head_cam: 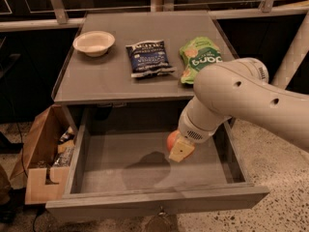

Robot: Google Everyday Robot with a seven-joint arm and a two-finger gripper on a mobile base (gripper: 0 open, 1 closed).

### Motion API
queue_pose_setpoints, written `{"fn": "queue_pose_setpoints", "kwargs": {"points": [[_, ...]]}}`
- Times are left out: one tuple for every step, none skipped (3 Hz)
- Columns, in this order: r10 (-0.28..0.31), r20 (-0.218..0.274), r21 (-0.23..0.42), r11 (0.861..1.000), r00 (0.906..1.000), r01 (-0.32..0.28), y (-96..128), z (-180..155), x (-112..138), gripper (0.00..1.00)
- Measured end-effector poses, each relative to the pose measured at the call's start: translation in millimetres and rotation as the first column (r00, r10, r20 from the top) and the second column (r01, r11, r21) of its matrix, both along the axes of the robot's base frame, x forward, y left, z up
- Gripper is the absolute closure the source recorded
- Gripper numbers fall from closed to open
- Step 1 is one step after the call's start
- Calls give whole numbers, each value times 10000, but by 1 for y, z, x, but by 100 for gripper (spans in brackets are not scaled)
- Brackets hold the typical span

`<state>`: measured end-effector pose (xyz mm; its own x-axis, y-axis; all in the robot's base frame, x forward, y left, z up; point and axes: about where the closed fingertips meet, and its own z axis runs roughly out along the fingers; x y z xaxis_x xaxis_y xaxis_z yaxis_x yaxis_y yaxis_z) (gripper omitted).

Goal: Place apple into top drawer

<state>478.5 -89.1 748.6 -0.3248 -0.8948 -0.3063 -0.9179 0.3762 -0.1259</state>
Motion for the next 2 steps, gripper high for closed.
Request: {"fn": "queue_pose_setpoints", "kwargs": {"points": [[-14, 1, 126, 9999, 10000, 14, 8, -19, 2, 100], [126, -141, 350, 9993, 9998, -121, 18, -41, 3, 100]]}}
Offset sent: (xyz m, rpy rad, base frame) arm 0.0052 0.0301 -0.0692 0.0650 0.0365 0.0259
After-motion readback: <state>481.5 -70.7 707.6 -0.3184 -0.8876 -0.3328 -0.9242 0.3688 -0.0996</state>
